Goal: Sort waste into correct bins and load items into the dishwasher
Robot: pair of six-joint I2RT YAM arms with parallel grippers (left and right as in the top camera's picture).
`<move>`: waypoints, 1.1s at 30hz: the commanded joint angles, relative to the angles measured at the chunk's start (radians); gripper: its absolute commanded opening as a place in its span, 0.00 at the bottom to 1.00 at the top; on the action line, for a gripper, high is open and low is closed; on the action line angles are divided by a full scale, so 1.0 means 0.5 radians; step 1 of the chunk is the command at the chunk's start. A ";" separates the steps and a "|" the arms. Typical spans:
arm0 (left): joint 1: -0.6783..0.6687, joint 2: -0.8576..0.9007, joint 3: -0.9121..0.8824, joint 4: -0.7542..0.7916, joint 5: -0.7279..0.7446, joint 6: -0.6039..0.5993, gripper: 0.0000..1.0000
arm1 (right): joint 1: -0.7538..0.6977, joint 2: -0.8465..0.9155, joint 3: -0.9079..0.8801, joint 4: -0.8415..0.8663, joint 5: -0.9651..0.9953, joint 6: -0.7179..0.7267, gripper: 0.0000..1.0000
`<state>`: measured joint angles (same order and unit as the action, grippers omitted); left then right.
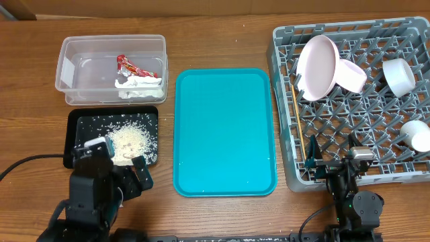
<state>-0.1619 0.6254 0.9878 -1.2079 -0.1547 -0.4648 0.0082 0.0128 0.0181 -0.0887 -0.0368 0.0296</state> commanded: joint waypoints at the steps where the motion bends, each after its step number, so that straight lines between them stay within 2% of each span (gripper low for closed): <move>1: 0.012 -0.111 -0.008 0.000 -0.025 -0.011 1.00 | 0.011 -0.020 -0.021 0.014 0.021 0.006 1.00; 6: 0.045 -0.266 -0.056 0.033 -0.136 0.048 1.00 | 0.011 -0.020 -0.021 0.014 0.021 0.006 1.00; 9: 0.105 -0.407 -0.250 0.204 -0.185 0.049 1.00 | 0.011 -0.020 -0.021 0.014 0.021 0.006 1.00; 14: 0.190 -0.701 -0.785 0.764 -0.096 0.068 1.00 | 0.011 -0.020 -0.021 0.014 0.021 0.007 1.00; 18: 0.220 -0.954 -1.220 1.337 0.089 0.195 1.00 | 0.011 -0.020 -0.021 0.014 0.021 0.007 1.00; 22: 0.229 -1.176 -1.590 1.872 0.102 0.208 1.00 | 0.011 -0.020 -0.021 0.014 0.021 0.007 1.00; 25: 0.240 -1.244 -1.806 2.266 0.106 0.232 1.00 | 0.011 -0.020 -0.021 0.014 0.021 0.006 1.00; 27: 0.242 -1.244 -1.944 2.587 0.169 0.351 1.00 | 0.011 -0.020 -0.021 0.014 0.021 0.007 1.00; 31: 0.250 -1.244 -1.967 2.593 0.370 0.678 1.00 | 0.011 -0.020 -0.021 0.014 0.021 0.006 1.00; 33: 0.250 -1.244 -1.967 2.384 0.407 0.675 1.00 | 0.011 -0.020 -0.021 0.014 0.021 0.006 1.00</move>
<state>-0.0437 0.0151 0.0116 0.0624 -0.0311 -0.2317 0.0082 0.0128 0.0181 -0.0887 -0.0364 0.0299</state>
